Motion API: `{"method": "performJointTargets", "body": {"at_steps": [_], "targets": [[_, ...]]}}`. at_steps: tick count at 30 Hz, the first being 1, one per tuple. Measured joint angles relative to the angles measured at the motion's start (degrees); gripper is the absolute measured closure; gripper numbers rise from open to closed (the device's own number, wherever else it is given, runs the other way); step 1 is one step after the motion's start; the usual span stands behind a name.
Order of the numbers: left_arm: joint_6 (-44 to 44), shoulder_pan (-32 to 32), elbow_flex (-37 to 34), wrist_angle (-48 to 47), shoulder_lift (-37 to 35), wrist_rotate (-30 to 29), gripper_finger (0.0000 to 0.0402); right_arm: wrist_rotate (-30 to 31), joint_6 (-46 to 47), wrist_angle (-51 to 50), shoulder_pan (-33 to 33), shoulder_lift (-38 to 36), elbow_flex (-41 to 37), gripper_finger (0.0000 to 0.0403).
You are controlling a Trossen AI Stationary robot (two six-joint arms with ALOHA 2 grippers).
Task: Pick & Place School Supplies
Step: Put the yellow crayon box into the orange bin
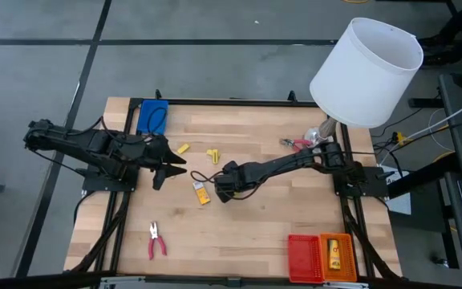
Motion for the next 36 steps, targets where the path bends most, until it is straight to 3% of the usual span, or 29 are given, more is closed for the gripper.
{"method": "performJointTargets", "body": {"at_steps": [10, 26, 36], "targets": [[-0.67, 0.0, 0.32, -0.14, 0.0, 0.37, 0.0235, -0.28, 1.51, 0.61, 0.02, 0.42, 0.02, 0.0124], [-1.16, 0.0, 0.32, -0.14, 0.0, 0.58, 0.0237, -0.67, 2.53, 0.51, 0.0, 0.42, 0.02, 0.0221], [-0.73, 0.0, 0.32, -0.14, 0.0, 0.85, 0.0239, -1.38, 3.49, -3.09, 0.04, 0.4, 0.17, 0.0217]]}}
